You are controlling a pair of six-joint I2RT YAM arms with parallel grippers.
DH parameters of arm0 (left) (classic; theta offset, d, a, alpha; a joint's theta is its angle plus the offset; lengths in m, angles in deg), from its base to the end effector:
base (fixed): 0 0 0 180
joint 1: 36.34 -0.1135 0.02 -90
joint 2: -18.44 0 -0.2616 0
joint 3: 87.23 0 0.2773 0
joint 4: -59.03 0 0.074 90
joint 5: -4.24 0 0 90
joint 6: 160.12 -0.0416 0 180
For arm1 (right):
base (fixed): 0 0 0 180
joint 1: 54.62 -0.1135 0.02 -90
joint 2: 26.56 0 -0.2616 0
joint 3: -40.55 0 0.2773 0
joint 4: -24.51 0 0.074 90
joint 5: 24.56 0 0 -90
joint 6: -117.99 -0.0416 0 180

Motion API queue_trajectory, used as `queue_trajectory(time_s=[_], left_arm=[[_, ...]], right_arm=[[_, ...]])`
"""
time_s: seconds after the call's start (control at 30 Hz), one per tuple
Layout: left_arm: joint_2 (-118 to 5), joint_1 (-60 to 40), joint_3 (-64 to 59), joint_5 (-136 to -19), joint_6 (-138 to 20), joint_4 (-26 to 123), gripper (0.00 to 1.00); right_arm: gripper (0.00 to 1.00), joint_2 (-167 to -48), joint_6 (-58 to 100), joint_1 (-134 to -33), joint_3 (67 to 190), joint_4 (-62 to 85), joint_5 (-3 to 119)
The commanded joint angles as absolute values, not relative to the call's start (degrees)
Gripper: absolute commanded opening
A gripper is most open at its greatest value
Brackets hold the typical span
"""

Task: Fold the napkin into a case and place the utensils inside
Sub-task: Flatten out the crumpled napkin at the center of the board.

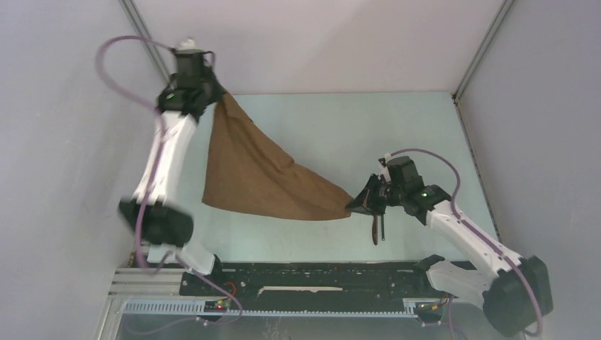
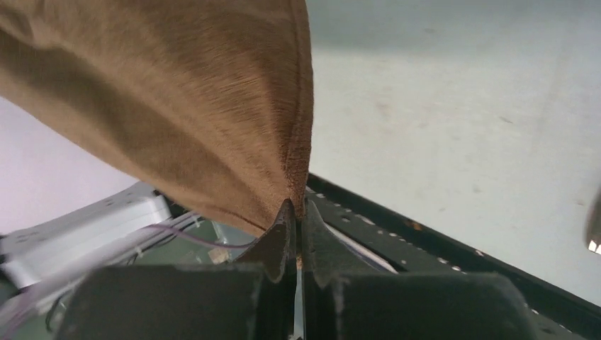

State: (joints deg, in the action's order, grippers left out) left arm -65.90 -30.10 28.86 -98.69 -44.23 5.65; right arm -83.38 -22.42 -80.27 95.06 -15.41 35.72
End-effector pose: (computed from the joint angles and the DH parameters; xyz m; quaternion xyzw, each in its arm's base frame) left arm 0.3355 -0.0273 0.4775 -0.2026 0.7991 -0.0650 0.5623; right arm 0.2033 0.1205 0.2473 0.0881 0.8855 0.4258 0.1638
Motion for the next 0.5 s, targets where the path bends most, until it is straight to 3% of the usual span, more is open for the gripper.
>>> queue_trajectory(time_s=[0.0,0.1,0.3,0.37,0.47], left_arm=[[-88.5,-30.4,32.6,-92.4,-47.8,-5.1,0.03],[-87.3,-29.6,30.5,-91.8,-49.0,-5.5,0.29],[-63.7,-29.4,4.9,-93.2,-47.7,2.7,0.76],[-57.0,-29.5,-4.7,-94.1,-45.8,4.1,0.77],[-49.1,-30.1,-19.0,-94.1,-41.7,6.0,0.71]], right_arm=[[0.00,-89.3,-24.4,-80.5,93.2,-9.1,42.9],[0.00,-93.1,-21.4,-80.4,93.2,-7.8,42.7],[0.00,-92.1,-17.3,-82.6,93.2,-9.0,42.7],[0.00,-91.8,-16.3,-82.5,93.2,-9.3,43.0],[0.00,-91.5,-15.3,-82.1,93.2,-8.9,42.8]])
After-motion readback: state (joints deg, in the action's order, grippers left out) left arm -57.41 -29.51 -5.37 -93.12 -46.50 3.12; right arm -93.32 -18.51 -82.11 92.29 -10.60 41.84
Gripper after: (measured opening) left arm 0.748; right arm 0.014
